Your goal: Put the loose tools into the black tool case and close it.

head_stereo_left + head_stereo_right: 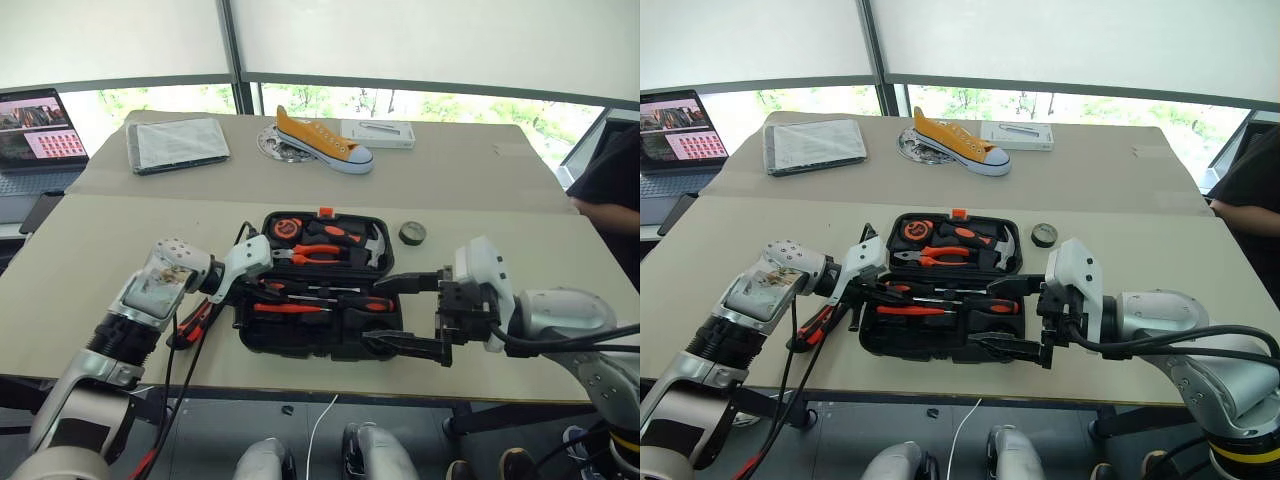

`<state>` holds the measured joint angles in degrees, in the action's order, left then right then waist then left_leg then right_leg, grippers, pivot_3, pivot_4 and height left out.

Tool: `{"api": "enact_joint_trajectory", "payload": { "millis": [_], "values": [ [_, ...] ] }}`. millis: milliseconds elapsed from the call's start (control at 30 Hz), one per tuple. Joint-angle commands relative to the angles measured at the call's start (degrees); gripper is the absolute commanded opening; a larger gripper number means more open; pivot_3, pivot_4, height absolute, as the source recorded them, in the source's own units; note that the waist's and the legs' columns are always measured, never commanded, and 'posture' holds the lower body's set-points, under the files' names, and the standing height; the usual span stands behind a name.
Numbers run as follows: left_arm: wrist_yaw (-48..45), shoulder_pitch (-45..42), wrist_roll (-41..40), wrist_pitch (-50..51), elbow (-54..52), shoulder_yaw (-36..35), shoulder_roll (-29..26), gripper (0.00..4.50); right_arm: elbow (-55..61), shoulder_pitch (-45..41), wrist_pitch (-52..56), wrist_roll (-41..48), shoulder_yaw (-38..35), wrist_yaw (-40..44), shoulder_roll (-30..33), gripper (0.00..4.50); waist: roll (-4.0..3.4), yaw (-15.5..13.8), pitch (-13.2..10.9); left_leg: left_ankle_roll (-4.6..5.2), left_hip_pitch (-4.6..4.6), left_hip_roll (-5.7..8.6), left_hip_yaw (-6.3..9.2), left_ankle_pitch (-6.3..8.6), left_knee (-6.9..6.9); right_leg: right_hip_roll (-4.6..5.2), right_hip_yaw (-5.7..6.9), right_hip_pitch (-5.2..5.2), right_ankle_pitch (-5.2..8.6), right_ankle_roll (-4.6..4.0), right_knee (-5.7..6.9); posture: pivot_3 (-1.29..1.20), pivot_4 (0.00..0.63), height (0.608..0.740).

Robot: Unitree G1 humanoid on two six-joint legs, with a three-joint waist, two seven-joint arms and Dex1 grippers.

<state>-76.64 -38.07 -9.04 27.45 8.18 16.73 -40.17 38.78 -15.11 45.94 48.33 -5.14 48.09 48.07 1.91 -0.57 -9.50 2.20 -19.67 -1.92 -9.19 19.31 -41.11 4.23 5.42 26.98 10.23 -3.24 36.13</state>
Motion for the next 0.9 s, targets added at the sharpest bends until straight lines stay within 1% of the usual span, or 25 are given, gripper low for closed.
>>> {"api": "enact_joint_trajectory", "payload": {
  "millis": [33,133,367,467,533,600,900],
  "values": [
    [0.4,2.8,0.9,-2.2,-3.1,0.7,-0.7,0.06,0.9,0.0,-1.3,0.0,-0.4,-0.1,-0.1,4.5,0.0,0.0,0.0,0.0,0.0,0.0,0.01,0.0,0.0,0.0,0.0,0.0,-0.01,-0.01,0.0,0.0,0.15,0.733],
    [1.4,5.3,2.0,-5.3,-4.1,0.8,-1.4,0.06,0.9,0.1,-1.3,-0.1,-0.2,-0.2,-0.4,4.5,0.0,0.1,0.0,0.0,0.03,0.0,-0.01,0.0,0.02,0.0,0.0,0.0,-0.01,-0.02,0.01,0.0,0.15,0.733],
    [4.5,7.5,-0.8,-8.1,-6.4,-3.9,-0.1,0.06,0.6,0.2,-1.3,-0.4,-0.1,-0.1,-0.5,4.5,0.0,0.2,0.0,-0.01,0.33,-0.02,-0.03,0.0,0.11,0.0,-0.03,-0.22,0.02,0.03,-0.01,0.0,0.15,0.733],
    [5.5,7.9,-3.8,-7.2,-8.7,-6.4,1.0,0.06,0.4,0.2,-1.3,-0.7,0.1,-0.2,-0.6,4.5,0.0,0.0,0.0,0.0,0.34,-0.02,0.0,0.0,0.11,0.03,-0.05,-0.26,0.11,0.18,-0.03,0.0,0.15,0.733],
    [6.7,7.4,-8.1,-3.2,-10.8,-9.4,2.6,0.06,0.3,0.2,-1.3,-0.8,0.4,-0.3,-0.7,4.5,0.0,-0.1,0.0,0.0,0.32,-0.02,0.0,0.01,0.1,0.05,-0.05,-0.26,0.11,0.18,-0.03,0.0,0.15,0.733],
    [7.7,7.3,-9.8,-0.4,-12.2,-10.7,3.0,0.06,0.4,0.2,-1.3,-0.9,0.6,-0.3,-0.8,4.5,0.0,-0.1,0.0,0.01,0.28,-0.02,0.03,0.01,0.07,0.08,-0.05,-0.26,0.09,0.15,-0.03,0.0,0.15,0.733],
    [9.9,12.4,-7.4,-0.8,-15.2,-7.9,1.3,0.06,0.4,-0.4,-1.1,-0.6,1.0,-0.8,-1.3,4.5,0.0,0.0,0.0,0.0,0.4,-0.02,0.11,0.01,0.1,0.06,-0.03,-0.41,0.12,0.19,-0.05,0.0,0.15,0.733]
  ]
}}
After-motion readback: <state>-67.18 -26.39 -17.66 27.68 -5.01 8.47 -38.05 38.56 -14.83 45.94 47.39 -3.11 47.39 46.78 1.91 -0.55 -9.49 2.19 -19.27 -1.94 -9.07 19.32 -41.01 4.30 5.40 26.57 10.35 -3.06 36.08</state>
